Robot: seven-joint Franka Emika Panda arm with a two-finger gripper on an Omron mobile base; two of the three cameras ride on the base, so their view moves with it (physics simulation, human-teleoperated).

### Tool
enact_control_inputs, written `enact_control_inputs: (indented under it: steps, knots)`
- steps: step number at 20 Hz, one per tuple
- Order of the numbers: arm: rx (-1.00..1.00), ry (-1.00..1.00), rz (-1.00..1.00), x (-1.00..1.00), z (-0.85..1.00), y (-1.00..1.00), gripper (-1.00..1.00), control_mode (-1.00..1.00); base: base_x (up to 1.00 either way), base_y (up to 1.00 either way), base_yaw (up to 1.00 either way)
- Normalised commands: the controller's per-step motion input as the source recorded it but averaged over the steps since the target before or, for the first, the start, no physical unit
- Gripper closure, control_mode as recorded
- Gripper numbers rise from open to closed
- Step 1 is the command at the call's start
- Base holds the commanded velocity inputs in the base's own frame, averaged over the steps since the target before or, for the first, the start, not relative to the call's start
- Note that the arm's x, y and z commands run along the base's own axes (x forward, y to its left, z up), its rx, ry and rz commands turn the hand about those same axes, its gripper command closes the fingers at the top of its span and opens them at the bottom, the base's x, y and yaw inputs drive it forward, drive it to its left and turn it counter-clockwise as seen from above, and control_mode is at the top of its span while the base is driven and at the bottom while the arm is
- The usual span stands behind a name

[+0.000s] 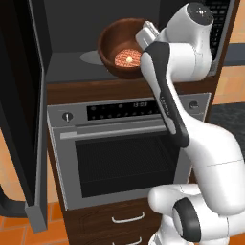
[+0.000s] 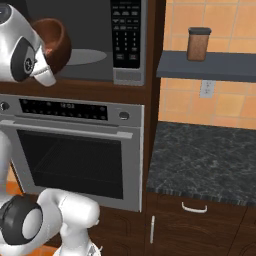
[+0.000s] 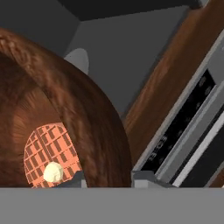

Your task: Open the microwave, place the bowl with waffle inside the microwave, then close the microwave door and turn it on.

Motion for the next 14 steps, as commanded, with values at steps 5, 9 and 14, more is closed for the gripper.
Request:
enact_control_inputs:
  steps: [5, 9, 14]
  knots:
    - [0.42, -0.04, -0.18, 0.83, -0.15, 0.11, 1.00, -1.00, 0.00, 0.00, 0.00]
    - [0.37, -0.05, -0.02, 0.80, -0.30, 0.11, 1.00, -1.00, 0.00, 0.00, 0.00]
    - [0.20, -0.10, -0.01, 0.67, -0.30, 0.34, 1.00, -1.00, 0.00, 0.00, 0.00]
